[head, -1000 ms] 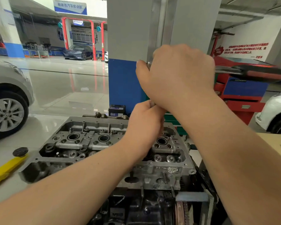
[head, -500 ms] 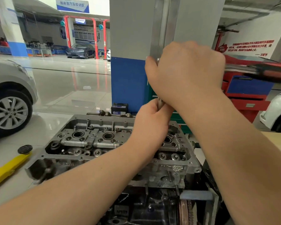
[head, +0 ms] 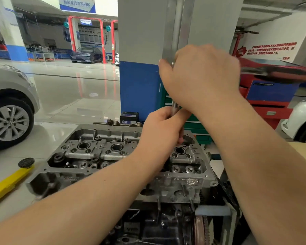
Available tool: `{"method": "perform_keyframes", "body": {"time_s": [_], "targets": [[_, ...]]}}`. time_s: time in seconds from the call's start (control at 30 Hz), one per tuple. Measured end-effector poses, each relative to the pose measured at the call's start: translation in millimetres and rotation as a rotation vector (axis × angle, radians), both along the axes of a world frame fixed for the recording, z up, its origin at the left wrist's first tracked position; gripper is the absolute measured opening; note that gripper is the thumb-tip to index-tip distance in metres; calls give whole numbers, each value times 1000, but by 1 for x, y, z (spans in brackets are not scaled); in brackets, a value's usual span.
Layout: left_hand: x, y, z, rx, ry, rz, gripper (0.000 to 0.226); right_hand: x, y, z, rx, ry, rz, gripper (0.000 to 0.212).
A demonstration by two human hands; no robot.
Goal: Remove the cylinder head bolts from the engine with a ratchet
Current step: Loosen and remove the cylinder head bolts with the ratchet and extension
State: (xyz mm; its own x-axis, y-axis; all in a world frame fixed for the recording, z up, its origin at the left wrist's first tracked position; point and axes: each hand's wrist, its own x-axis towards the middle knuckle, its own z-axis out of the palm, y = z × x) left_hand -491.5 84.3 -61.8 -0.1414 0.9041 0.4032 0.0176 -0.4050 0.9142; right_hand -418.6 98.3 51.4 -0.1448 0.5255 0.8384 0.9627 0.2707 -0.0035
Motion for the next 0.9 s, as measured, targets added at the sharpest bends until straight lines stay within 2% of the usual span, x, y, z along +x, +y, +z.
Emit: {"method": "perform_keyframes", "body": {"time_s": [0.1,0.17,0.23,0.3,0.33,0.37,0.43,0.5,0.57,0.6,0.67,0.73,0.77,0.83,0.87,0.9], "targets": [[9,2,-2,-20,-69,52,28,-5,-13,-2,127,-41,-54,49],[3,8,2,-70,-119,-31,31,-4,-2,0,86,-27,63,42],[-6,14,5,-122,-129,-308,42,6,11,4,-193,134,477,33],[-15,17,9,-158,-87,-547,50,16,12,5,-448,412,979,22],[-17,16,9,-162,-71,-590,51,18,12,3,-491,478,1084,19],[-18,16,10,-165,-69,-588,51,16,11,2,-482,480,1061,20],[-17,13,8,-136,-50,-457,46,4,14,0,-317,352,819,30],[-14,7,4,-71,7,-194,38,-6,8,2,-134,138,383,38],[-7,3,-2,-50,3,-57,35,-8,-3,0,-7,13,32,44],[-2,1,-3,-57,-12,-47,30,-9,-10,-1,41,-8,-31,45],[2,0,-1,-91,-64,-44,25,-8,-14,-1,93,-28,-21,41],[-4,3,2,-124,-91,-171,32,-4,-2,1,25,11,149,35],[-9,6,5,-144,-75,-309,41,0,4,3,-82,68,338,33],[-19,11,10,-202,-36,-573,55,8,9,3,-306,304,801,26],[-21,11,11,-222,-20,-636,57,11,10,1,-356,404,948,24],[-22,12,13,-234,-5,-642,58,13,11,0,-374,461,999,23]]}}
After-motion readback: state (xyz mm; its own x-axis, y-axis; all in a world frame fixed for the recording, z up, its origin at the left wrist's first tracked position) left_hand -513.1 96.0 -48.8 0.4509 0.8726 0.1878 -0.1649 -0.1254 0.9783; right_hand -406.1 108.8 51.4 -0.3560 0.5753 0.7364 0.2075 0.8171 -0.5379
